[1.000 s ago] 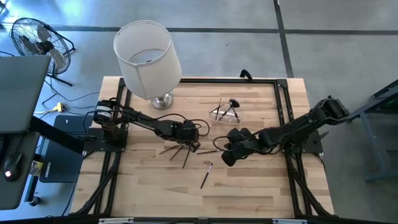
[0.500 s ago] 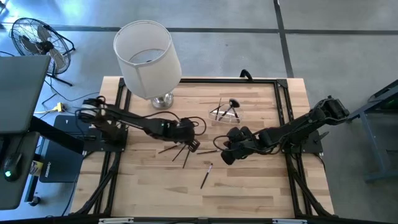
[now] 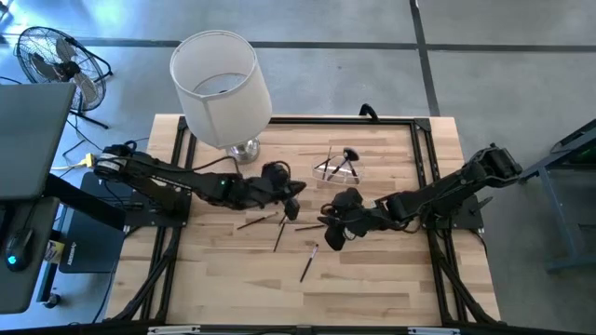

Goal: Pick & Place Makeup Supplies
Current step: Put the makeup brush into the transparent organizer

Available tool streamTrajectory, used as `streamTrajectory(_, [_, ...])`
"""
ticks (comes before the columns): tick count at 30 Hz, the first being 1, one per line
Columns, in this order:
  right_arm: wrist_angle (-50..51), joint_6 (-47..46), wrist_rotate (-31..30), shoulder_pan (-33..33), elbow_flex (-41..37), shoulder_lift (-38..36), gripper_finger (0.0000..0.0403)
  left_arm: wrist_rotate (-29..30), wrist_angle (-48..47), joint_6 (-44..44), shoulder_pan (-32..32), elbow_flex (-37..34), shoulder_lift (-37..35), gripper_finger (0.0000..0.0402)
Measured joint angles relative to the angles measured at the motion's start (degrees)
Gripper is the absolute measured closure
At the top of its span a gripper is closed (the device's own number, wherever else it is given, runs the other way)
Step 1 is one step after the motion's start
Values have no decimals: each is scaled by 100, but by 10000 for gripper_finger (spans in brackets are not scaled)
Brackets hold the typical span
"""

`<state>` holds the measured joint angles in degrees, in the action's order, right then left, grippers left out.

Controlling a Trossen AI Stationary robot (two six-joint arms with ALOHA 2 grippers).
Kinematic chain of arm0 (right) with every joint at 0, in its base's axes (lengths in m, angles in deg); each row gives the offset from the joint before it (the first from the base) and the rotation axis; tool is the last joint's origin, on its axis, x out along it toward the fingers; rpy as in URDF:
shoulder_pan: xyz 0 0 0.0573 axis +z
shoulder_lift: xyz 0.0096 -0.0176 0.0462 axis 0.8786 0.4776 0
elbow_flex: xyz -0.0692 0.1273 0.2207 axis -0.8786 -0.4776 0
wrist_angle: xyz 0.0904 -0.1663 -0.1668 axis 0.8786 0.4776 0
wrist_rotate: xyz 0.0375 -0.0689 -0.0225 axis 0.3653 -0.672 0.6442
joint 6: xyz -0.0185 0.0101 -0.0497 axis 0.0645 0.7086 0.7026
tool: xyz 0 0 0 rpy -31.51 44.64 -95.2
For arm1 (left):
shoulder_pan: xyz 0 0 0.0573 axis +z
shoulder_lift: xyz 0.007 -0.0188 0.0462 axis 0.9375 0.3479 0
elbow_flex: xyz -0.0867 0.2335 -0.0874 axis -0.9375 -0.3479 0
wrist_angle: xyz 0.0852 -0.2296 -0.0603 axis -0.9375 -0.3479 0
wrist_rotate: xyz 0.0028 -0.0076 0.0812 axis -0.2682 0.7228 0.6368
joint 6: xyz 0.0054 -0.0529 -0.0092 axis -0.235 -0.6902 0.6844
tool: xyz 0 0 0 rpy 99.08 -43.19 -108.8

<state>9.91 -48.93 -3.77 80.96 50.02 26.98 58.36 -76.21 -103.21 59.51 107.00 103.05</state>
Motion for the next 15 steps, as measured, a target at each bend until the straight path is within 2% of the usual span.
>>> streamTrajectory(7, [-1545,1070,-280,-105,9,0,244,-303,1650,888,-2,-9,1,401])
streamTrajectory(15, [-2209,1687,-409,-112,9,-4,222,-790,2544,1237,-2,-10,3,401])
